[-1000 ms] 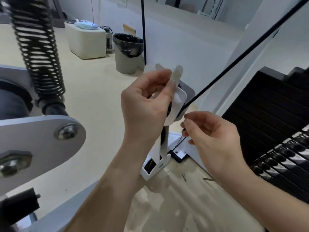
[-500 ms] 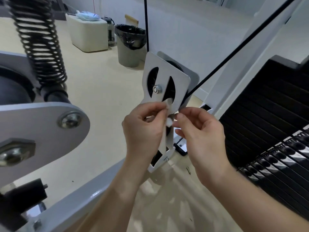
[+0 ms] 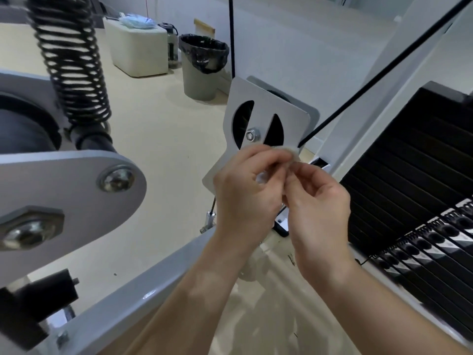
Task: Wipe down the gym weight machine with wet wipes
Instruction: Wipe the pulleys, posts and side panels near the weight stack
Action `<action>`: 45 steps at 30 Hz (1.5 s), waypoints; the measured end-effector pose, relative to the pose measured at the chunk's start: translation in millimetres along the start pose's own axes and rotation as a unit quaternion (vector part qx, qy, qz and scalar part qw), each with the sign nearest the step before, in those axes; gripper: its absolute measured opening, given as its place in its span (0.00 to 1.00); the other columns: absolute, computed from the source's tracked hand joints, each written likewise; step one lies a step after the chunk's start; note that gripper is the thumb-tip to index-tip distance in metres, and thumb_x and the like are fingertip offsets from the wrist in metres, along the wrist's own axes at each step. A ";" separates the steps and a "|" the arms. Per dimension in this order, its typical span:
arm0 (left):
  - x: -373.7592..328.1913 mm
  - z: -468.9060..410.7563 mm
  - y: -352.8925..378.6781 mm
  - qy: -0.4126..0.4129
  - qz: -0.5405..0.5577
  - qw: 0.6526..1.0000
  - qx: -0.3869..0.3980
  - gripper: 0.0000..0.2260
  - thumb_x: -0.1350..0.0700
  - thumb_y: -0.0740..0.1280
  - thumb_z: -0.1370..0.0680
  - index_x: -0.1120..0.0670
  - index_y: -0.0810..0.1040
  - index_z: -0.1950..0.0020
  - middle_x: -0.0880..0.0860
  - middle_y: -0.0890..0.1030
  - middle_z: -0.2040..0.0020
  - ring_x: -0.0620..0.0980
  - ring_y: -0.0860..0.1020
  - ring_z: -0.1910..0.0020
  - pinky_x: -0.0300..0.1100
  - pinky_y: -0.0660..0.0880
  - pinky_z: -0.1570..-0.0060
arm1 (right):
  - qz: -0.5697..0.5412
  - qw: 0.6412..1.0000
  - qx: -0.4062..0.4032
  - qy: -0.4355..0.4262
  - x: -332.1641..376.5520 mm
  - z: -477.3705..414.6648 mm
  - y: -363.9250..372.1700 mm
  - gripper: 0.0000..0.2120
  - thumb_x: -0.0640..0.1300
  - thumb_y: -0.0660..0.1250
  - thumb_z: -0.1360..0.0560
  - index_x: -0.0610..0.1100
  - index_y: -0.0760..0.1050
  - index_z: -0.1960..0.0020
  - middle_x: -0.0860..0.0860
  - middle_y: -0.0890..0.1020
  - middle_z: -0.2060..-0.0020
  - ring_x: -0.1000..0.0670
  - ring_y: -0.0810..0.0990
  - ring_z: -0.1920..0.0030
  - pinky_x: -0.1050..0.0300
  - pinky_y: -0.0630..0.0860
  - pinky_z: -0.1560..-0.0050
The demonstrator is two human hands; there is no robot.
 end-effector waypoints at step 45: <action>47.5 17.4 -11.4 -0.183 0.015 0.982 0.040 0.07 0.65 0.72 0.28 0.53 0.84 0.59 0.46 0.84 0.63 0.41 0.80 0.63 0.32 0.74 0.60 | 0.282 0.946 0.071 -0.141 -44.9 40.3 2.5 0.21 0.32 0.57 0.28 0.47 0.73 0.39 0.56 0.76 0.46 0.58 0.75 0.43 0.58 0.75 0.45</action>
Point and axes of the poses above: each hand's wrist, its own z-axis away from the middle knuckle, its own y-axis out of the palm, x = y × z, the point moved 4 cm from there along -z, towards the middle knuckle
